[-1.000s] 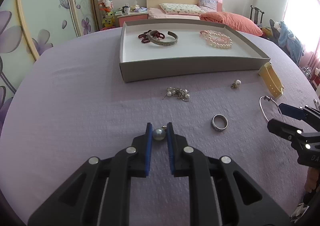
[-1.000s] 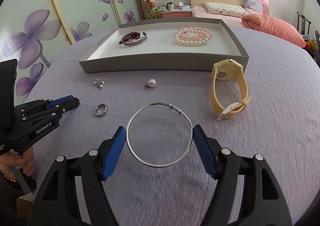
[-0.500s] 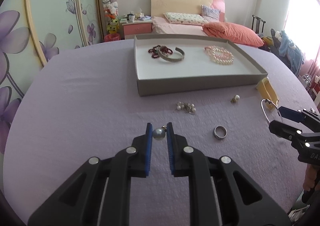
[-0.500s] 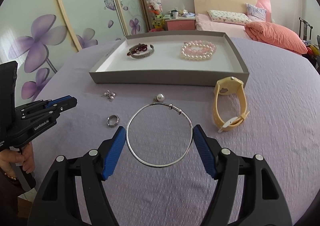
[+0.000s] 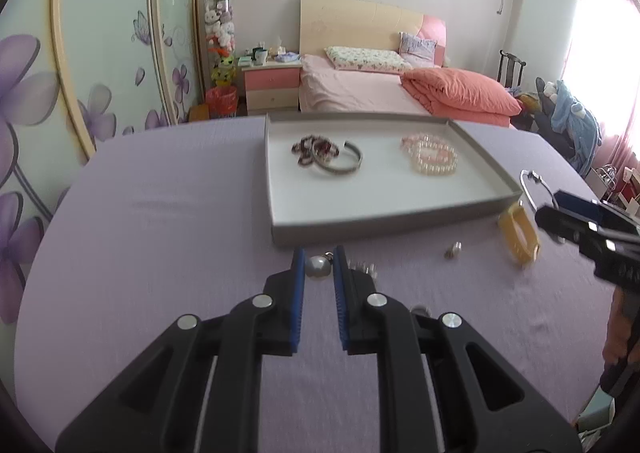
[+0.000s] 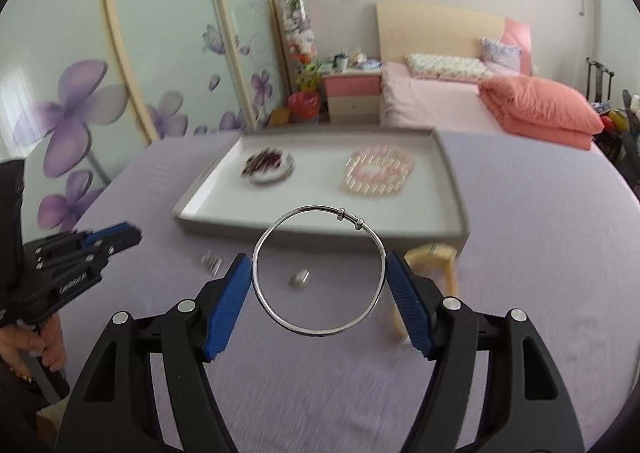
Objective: Organize jewelry
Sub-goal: 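Lift the silver bangle with the right gripper while the left carries the pearl earring toward the tray, then lower the bangle into the tray and open the right gripper while the left carries the earring over it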
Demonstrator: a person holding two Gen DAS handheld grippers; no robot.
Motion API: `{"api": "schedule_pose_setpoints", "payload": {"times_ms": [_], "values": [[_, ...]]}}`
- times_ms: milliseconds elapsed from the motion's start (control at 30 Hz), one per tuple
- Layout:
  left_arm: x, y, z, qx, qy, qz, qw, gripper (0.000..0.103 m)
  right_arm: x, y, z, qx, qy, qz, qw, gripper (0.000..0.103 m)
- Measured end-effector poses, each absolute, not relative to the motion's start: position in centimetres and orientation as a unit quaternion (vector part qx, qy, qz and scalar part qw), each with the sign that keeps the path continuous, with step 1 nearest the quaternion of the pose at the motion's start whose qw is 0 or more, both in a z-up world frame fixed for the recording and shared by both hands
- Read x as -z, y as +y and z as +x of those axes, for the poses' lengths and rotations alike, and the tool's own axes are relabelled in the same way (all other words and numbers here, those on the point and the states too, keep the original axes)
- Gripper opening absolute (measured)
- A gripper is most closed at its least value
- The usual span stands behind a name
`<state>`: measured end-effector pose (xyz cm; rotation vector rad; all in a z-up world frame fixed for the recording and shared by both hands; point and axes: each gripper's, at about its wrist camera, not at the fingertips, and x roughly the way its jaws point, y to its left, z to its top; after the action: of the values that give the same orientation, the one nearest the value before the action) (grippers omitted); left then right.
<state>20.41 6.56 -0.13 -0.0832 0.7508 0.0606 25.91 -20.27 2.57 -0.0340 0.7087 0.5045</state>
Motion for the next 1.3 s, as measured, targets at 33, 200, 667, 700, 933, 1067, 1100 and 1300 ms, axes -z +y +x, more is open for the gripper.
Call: {"api": "schedule_pose_setpoints", "payload": {"times_ms": [33,200,667,700,933,1067,1100,1300], "values": [[-0.2,6.5,20.8,-0.028,0.364,-0.040,0.930,0.014,-3.1,-20.5,26.7,-0.239,0.338,-0.014,0.910,0.070],[-1.6,6.3,23.5,-0.021,0.351,-0.042,0.935,0.014,-4.8,-21.2,30.4,-0.217,0.323,0.001,0.921,0.070],[-1.4,7.0,32.5,-0.010,0.348,-0.068,0.935,0.014,-1.4,-19.0,39.2,-0.202,0.385,0.005,0.901,0.071],[-1.2,7.0,33.1,-0.009,0.350,-0.069,0.934,0.014,-0.9,-18.7,39.6,-0.199,0.395,0.002,0.897,0.071],[0.1,6.8,35.5,-0.009,0.363,-0.071,0.929,0.014,2.6,-17.0,41.9,-0.182,0.448,-0.022,0.875,0.071],[0.6,6.8,36.2,-0.009,0.368,-0.071,0.927,0.014,3.1,-16.5,41.9,-0.181,0.453,-0.040,0.872,0.071],[0.8,6.7,36.3,-0.008,0.370,-0.071,0.926,0.014,3.2,-16.5,41.8,-0.182,0.453,-0.045,0.871,0.072],[1.8,6.9,36.6,-0.007,0.378,-0.071,0.923,0.014,2.4,-16.8,40.8,-0.187,0.434,-0.054,0.880,0.082]]}}
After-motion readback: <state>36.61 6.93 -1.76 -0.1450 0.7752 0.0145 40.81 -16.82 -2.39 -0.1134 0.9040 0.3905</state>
